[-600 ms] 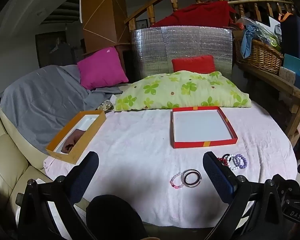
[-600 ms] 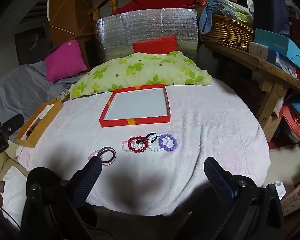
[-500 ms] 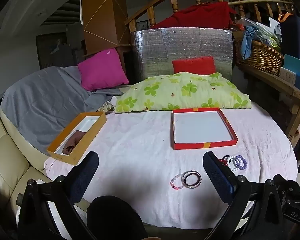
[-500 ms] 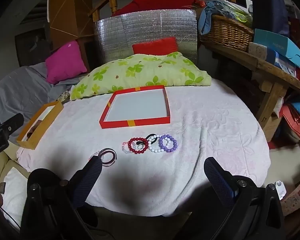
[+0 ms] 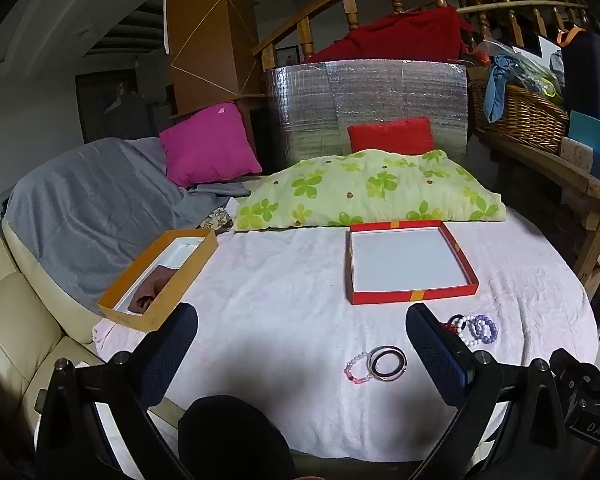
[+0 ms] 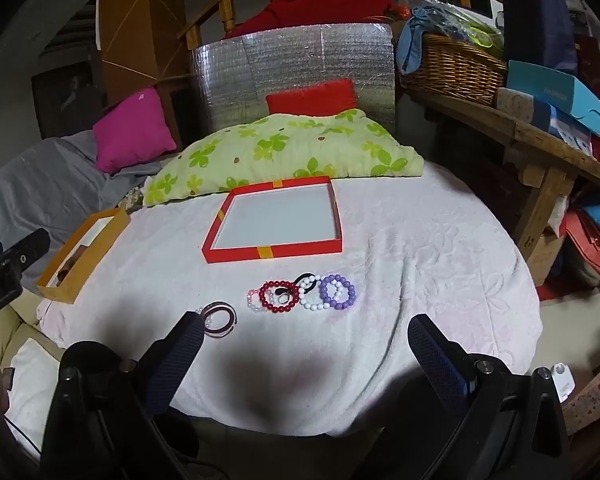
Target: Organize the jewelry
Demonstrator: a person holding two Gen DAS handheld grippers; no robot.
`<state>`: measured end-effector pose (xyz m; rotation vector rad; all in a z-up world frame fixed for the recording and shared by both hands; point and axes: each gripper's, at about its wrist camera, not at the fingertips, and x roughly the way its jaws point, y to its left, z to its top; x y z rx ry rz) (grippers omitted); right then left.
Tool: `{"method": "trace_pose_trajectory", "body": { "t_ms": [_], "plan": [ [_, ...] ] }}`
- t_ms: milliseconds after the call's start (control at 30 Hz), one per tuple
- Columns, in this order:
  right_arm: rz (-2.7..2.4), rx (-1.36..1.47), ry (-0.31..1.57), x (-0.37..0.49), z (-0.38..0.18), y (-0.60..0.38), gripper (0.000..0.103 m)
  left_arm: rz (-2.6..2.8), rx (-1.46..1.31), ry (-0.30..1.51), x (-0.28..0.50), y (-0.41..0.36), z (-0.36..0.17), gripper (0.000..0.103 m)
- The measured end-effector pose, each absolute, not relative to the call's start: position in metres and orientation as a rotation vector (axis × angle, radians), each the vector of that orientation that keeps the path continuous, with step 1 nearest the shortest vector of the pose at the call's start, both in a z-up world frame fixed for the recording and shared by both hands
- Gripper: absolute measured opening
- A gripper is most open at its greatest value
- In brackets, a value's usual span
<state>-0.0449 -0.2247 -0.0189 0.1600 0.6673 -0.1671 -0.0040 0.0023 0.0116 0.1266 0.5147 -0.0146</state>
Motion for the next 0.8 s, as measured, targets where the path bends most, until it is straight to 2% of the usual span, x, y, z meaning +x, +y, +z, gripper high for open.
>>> {"method": "trace_pose_trajectory", "body": {
  "t_ms": [800],
  "plan": [
    [-0.164,0.155,0.69,-0.038,-0.024,-0.222,0.103,-0.015,0.12,0.529,0.0,0.009,0.001,0.103]
  ]
}}
